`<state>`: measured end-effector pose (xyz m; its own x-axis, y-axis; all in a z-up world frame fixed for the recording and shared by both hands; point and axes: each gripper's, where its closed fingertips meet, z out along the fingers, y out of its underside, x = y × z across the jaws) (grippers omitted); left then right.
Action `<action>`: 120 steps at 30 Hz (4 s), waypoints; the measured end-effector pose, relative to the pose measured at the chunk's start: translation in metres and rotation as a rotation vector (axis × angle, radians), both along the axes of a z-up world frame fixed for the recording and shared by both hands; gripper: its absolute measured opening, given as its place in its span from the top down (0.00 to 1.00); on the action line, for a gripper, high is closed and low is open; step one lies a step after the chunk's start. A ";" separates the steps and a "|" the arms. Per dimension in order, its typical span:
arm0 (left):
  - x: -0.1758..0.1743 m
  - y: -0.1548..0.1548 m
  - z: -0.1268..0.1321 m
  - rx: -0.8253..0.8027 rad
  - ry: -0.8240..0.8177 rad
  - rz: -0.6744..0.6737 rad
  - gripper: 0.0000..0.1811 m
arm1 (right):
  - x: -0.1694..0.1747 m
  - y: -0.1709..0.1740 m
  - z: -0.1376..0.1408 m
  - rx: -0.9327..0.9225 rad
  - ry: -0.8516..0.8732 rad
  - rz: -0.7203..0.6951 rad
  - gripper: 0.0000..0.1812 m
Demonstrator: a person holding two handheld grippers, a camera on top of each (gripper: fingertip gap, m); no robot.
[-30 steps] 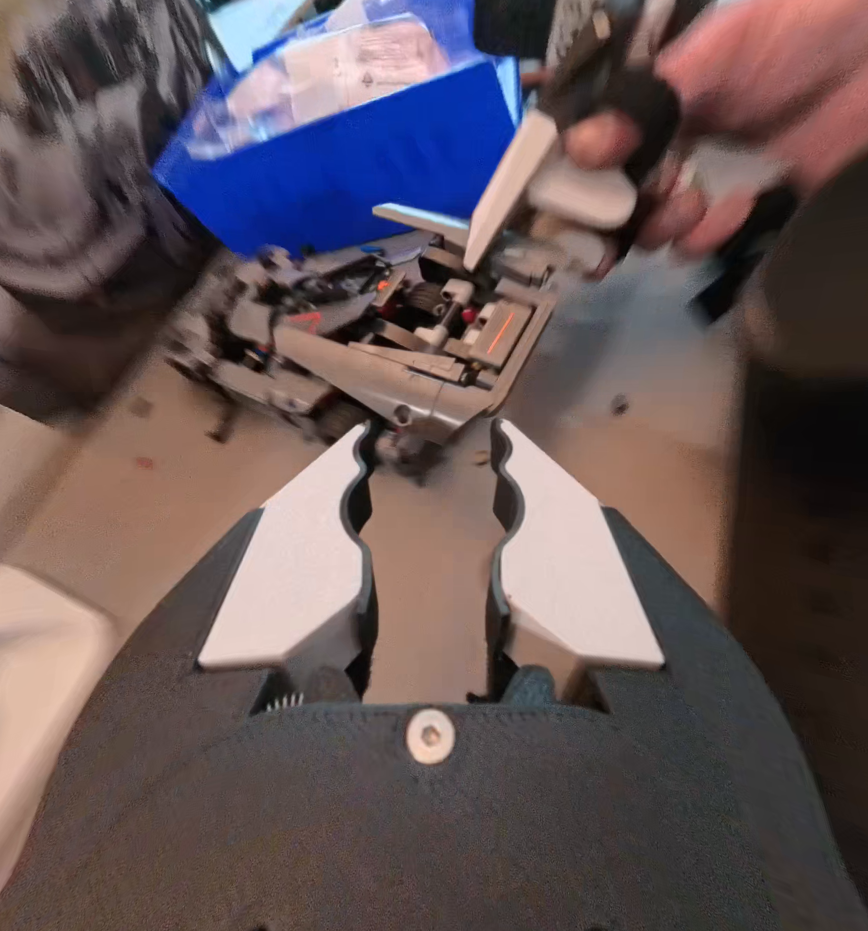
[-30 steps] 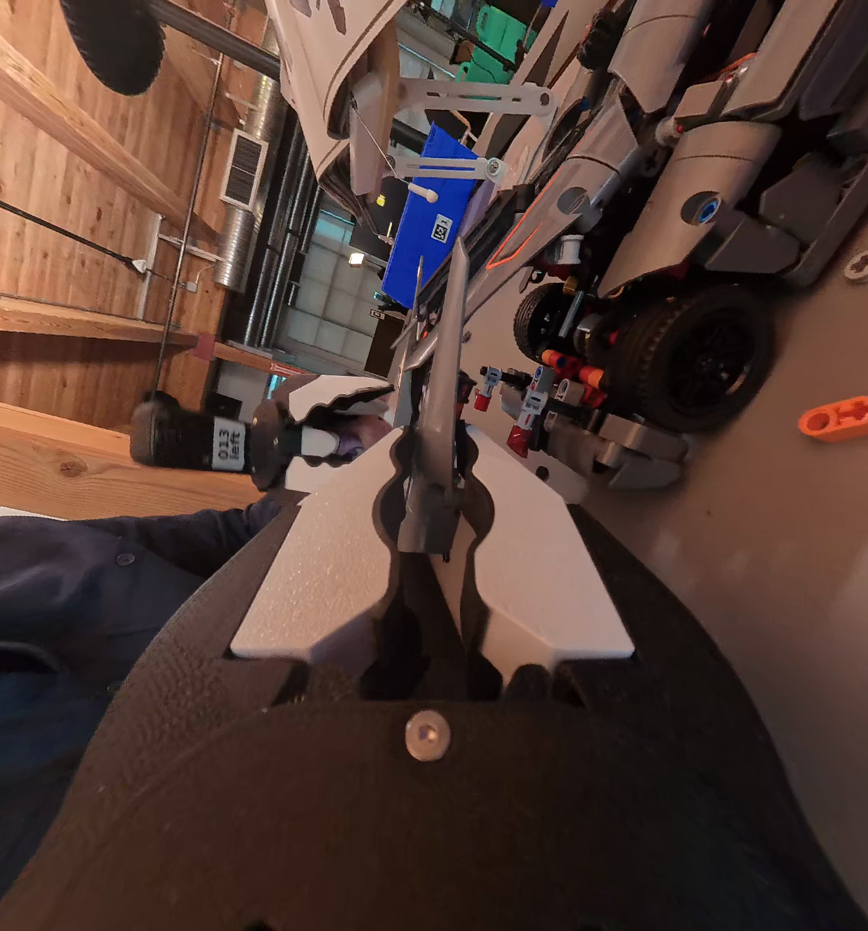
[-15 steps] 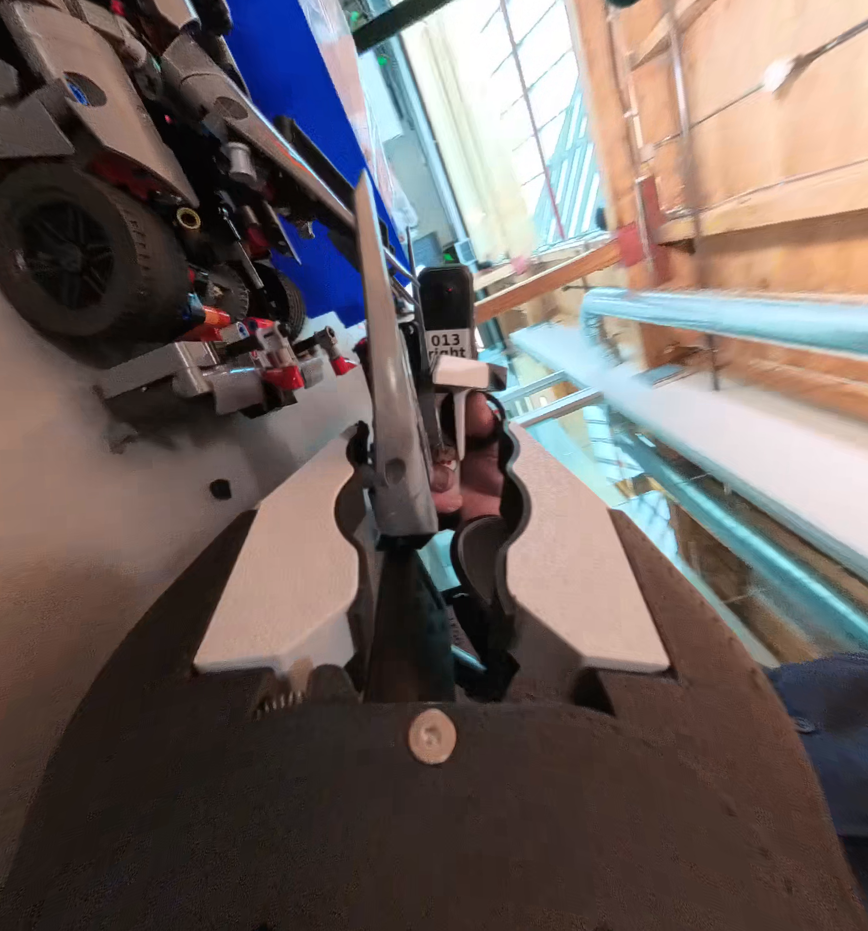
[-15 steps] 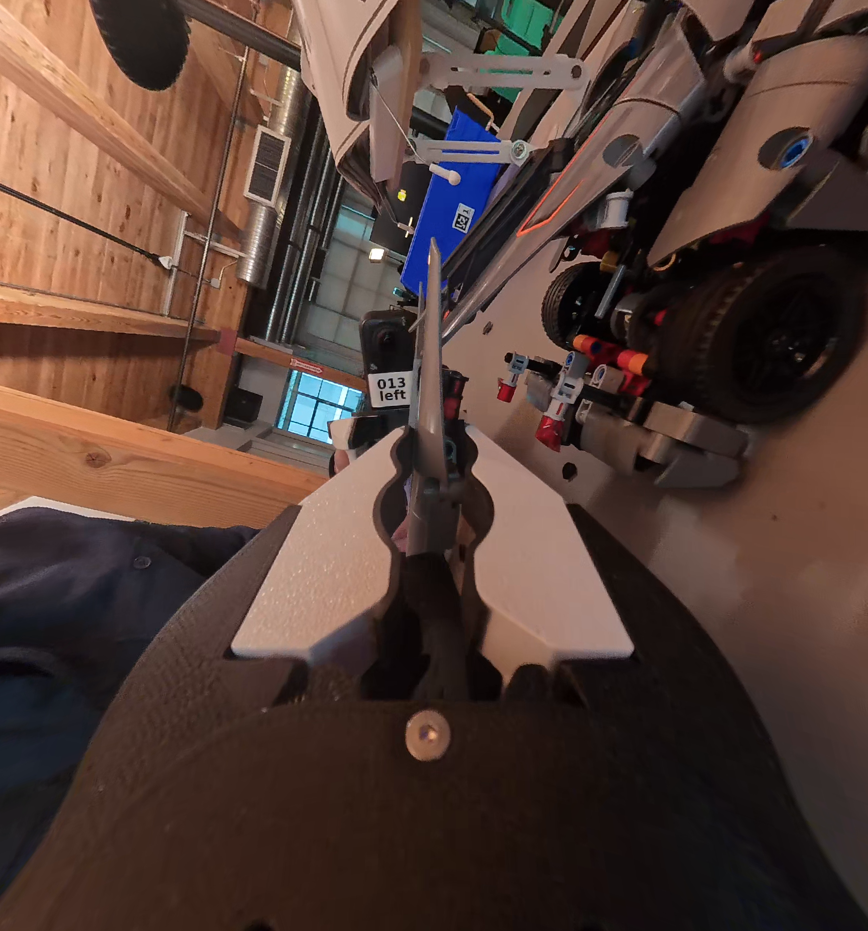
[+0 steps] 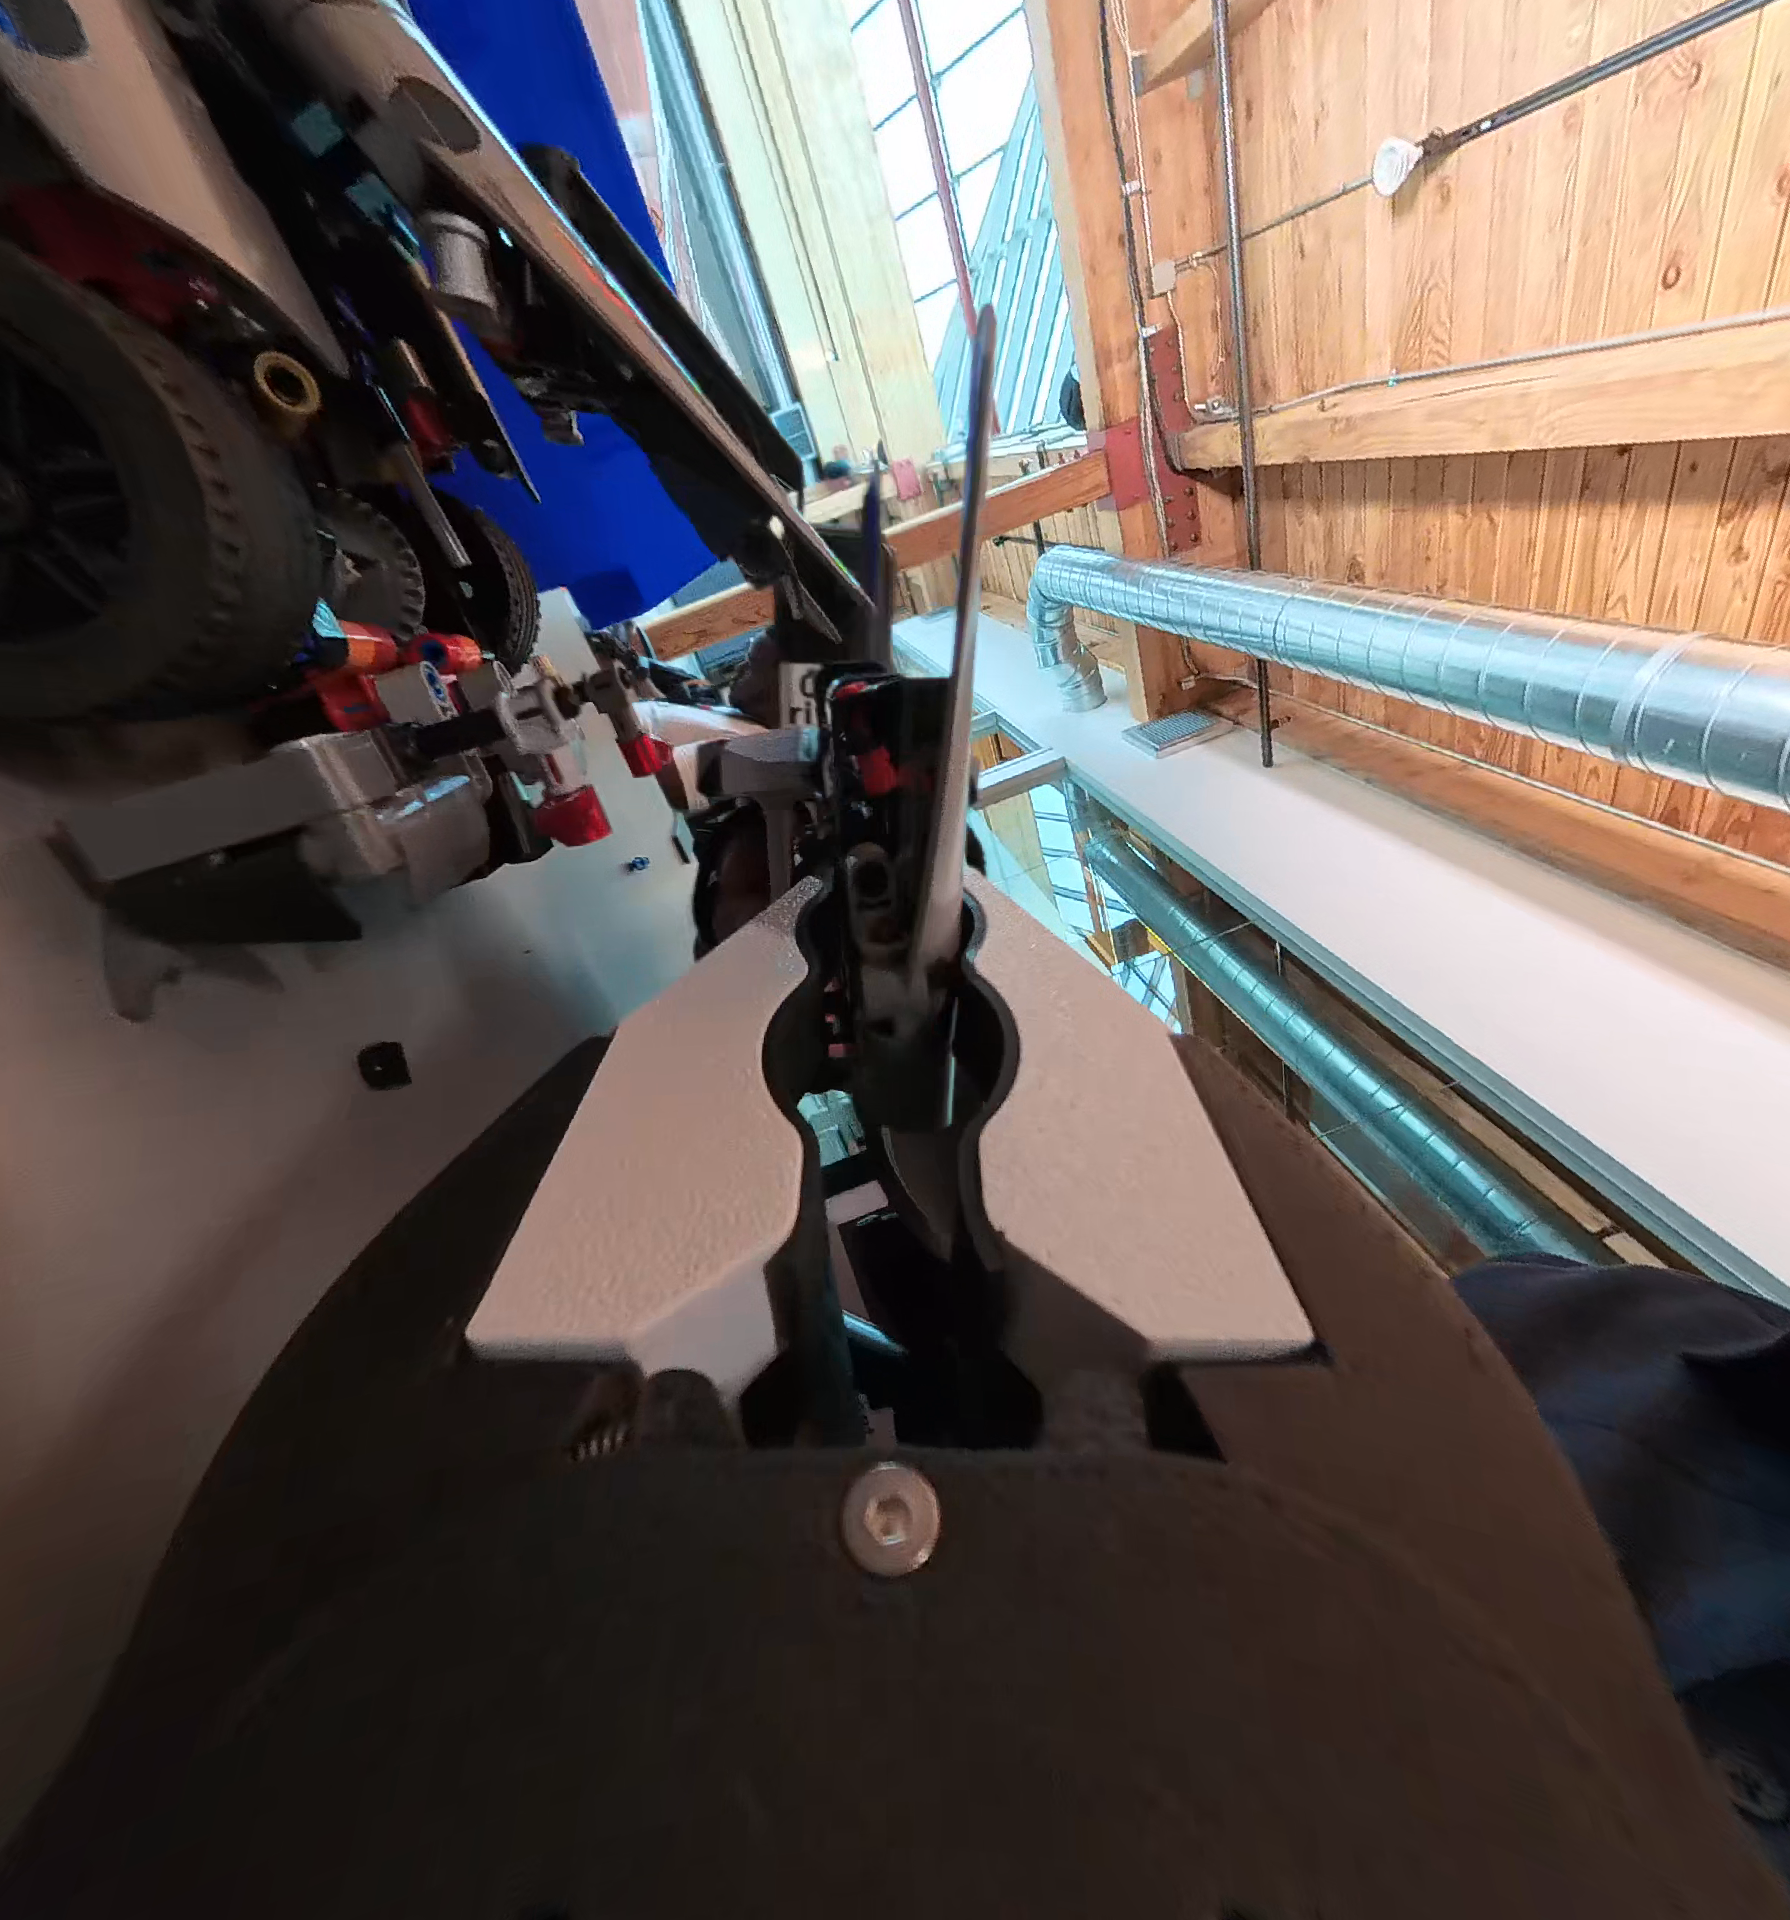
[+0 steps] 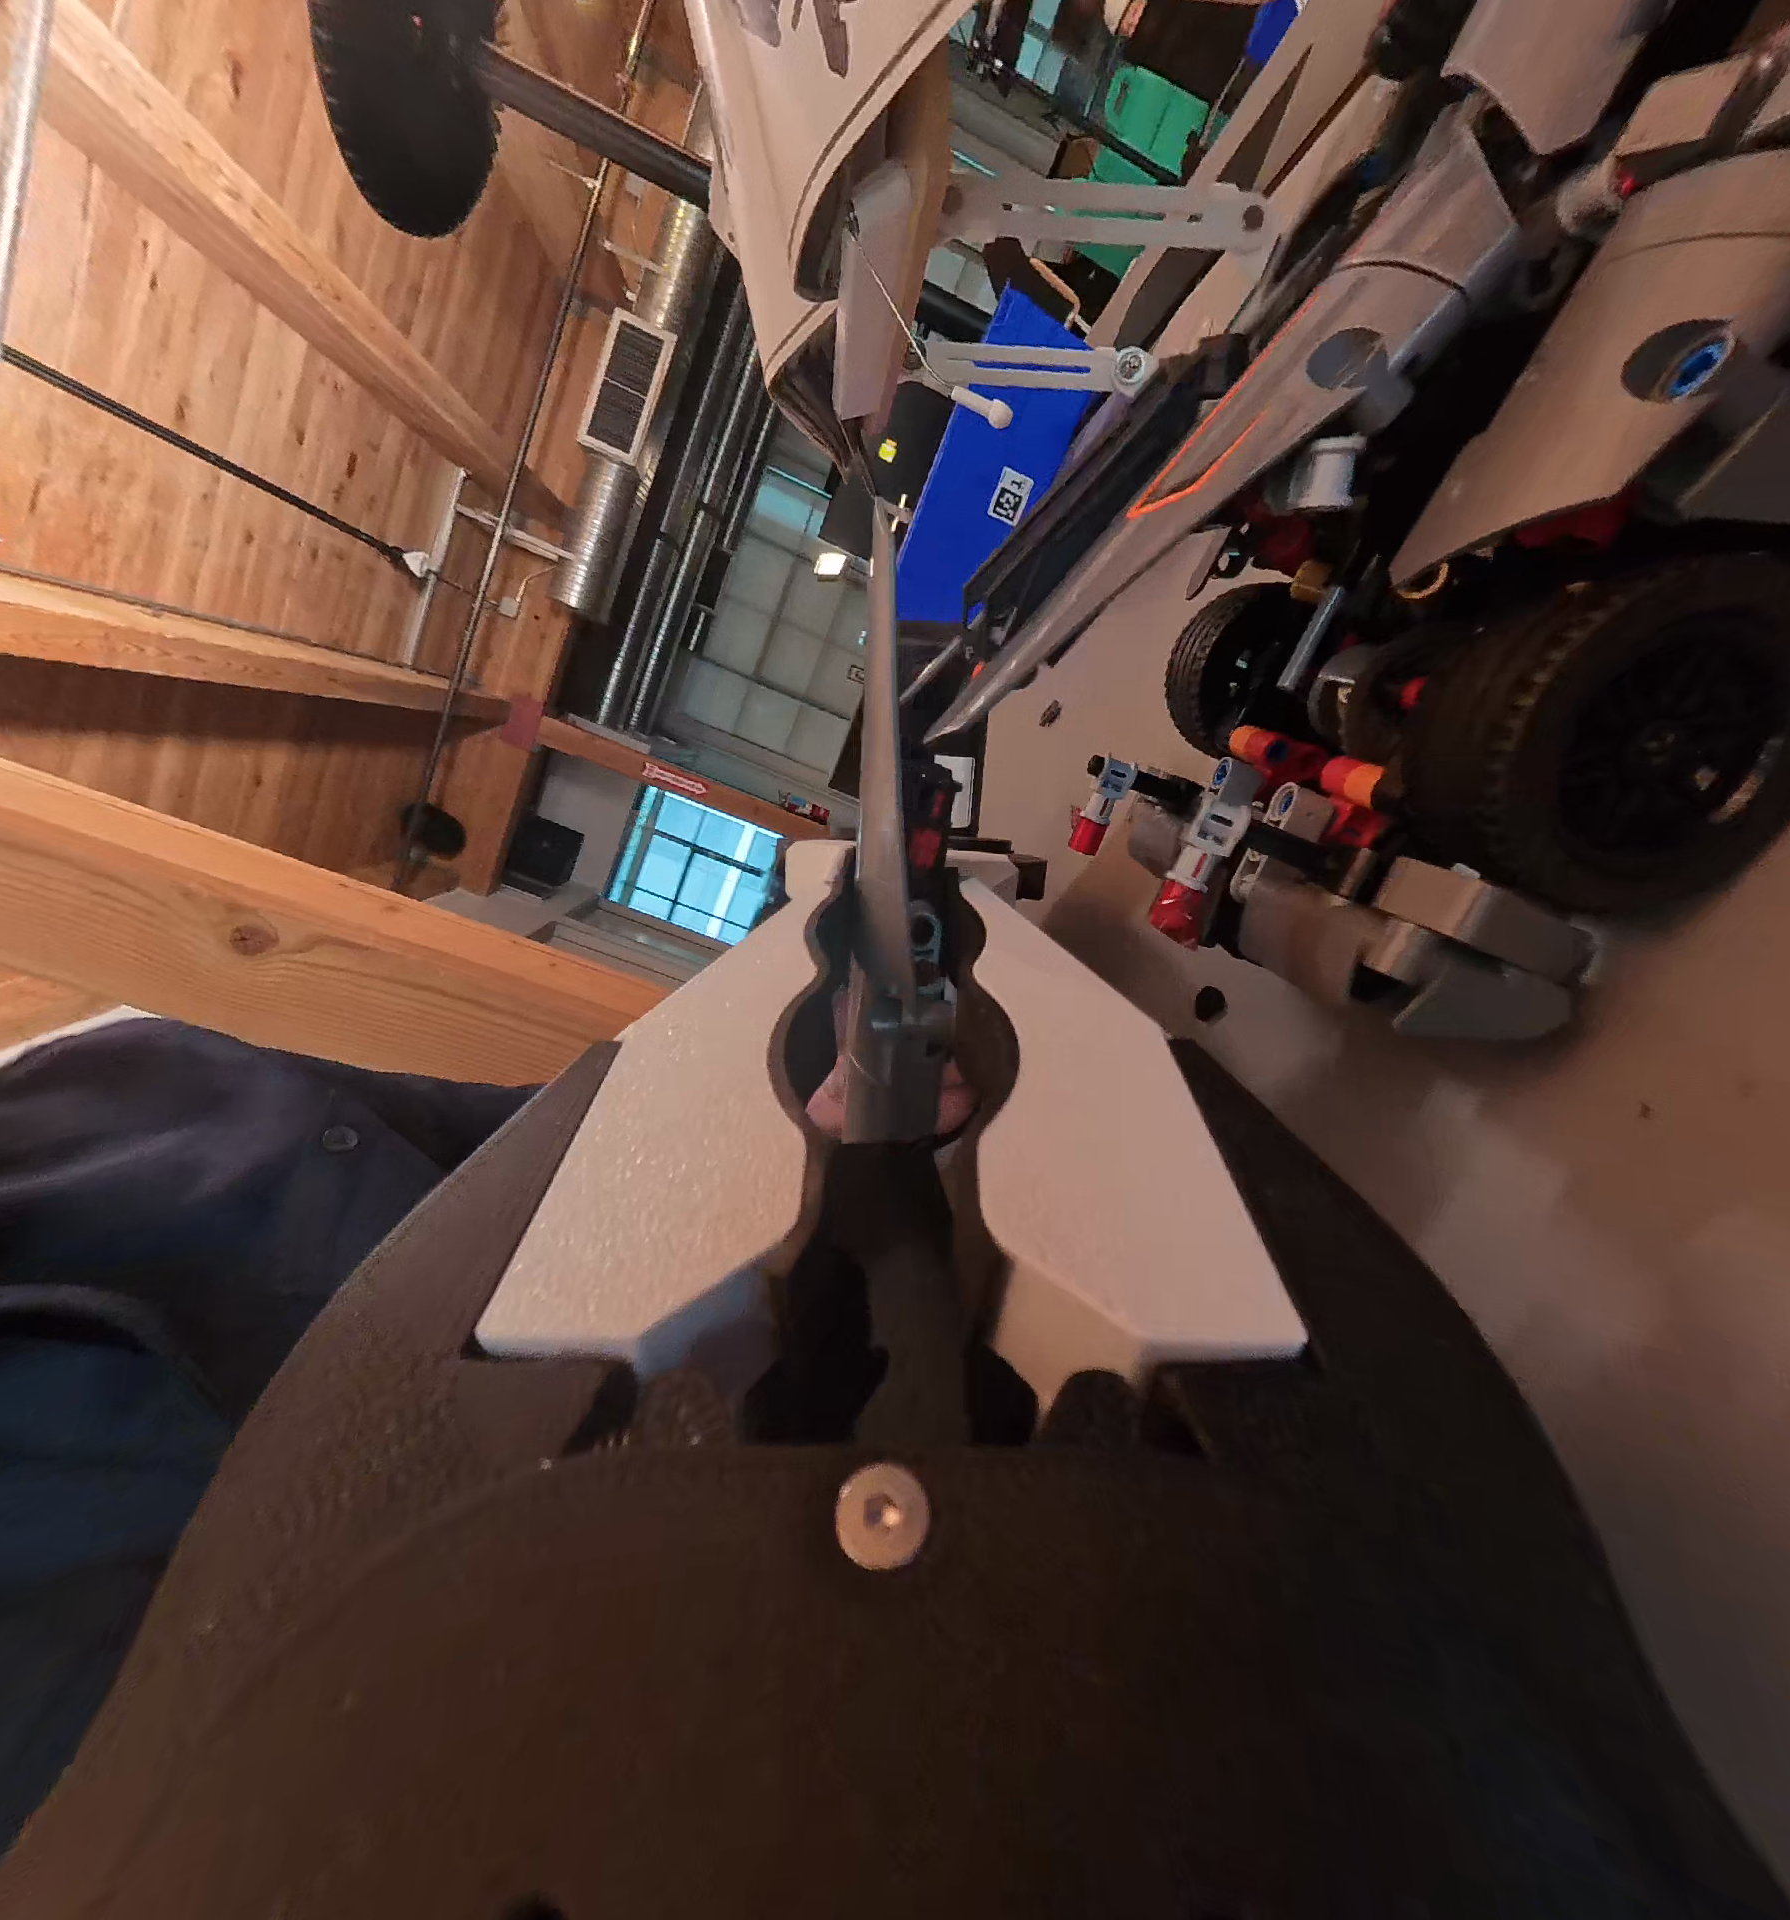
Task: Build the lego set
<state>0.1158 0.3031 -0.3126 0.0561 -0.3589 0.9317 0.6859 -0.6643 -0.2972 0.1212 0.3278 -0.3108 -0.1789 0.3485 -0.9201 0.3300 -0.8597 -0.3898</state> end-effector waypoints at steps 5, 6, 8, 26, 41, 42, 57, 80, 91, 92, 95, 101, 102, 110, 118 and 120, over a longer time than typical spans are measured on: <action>-0.005 -0.002 -0.001 0.039 0.051 -0.012 0.93 | 0.007 0.000 0.006 0.071 -0.014 0.002 0.85; -0.002 -0.004 0.001 0.055 0.063 -0.035 0.92 | 0.008 -0.003 0.008 0.080 -0.013 0.017 0.85; 0.002 -0.003 0.001 0.071 0.106 -0.034 0.93 | 0.007 -0.006 0.010 0.115 -0.009 0.030 0.90; 0.006 -0.014 0.022 0.121 -0.196 -0.148 0.81 | 0.004 -0.013 0.021 0.211 0.061 0.018 0.93; 0.001 -0.017 0.029 0.191 -0.008 -0.099 0.90 | 0.008 -0.030 0.028 0.266 0.018 0.083 0.92; -0.001 -0.019 0.029 0.194 0.017 -0.101 0.91 | 0.006 -0.032 0.029 0.287 0.011 0.089 0.92; -0.137 -0.054 -0.008 -0.070 0.518 -0.045 0.93 | 0.038 0.006 0.029 0.719 -0.247 -0.064 0.77; -0.163 -0.046 -0.074 -0.223 0.777 -0.061 0.84 | -0.018 0.048 -0.007 1.687 -0.392 0.042 0.70; -0.186 -0.049 -0.079 -0.235 0.984 0.027 0.69 | -0.021 0.069 -0.026 1.709 -0.365 0.032 0.70; -0.188 -0.050 -0.080 -0.238 1.004 0.028 0.69 | -0.023 0.068 -0.027 1.712 -0.351 0.034 0.71; -0.209 -0.049 -0.069 -0.231 1.141 0.121 0.67 | -0.027 0.071 -0.026 1.697 -0.338 0.028 0.73; -0.167 -0.022 -0.028 0.000 1.300 0.098 0.70 | -0.034 0.076 -0.031 1.675 -0.313 0.028 0.75; -0.154 -0.012 -0.026 0.047 1.335 0.068 0.70 | -0.034 0.077 -0.030 1.669 -0.311 0.018 0.75; -0.084 0.060 -0.043 0.255 1.467 -0.122 0.75 | -0.038 0.085 -0.041 1.577 -0.351 0.011 0.76; -0.072 0.080 -0.041 0.323 1.401 -0.135 0.78 | -0.040 0.088 -0.035 1.555 -0.303 -0.022 0.83; -0.069 0.083 -0.035 0.366 1.412 -0.113 0.80 | -0.040 0.088 -0.035 1.558 -0.304 -0.023 0.84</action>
<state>0.0468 0.3862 -0.3480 0.7823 -0.6228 -0.0149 -0.3619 -0.4349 -0.8246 0.0815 0.4155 -0.3458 -0.0442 0.9442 0.3265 0.5500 0.2958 -0.7810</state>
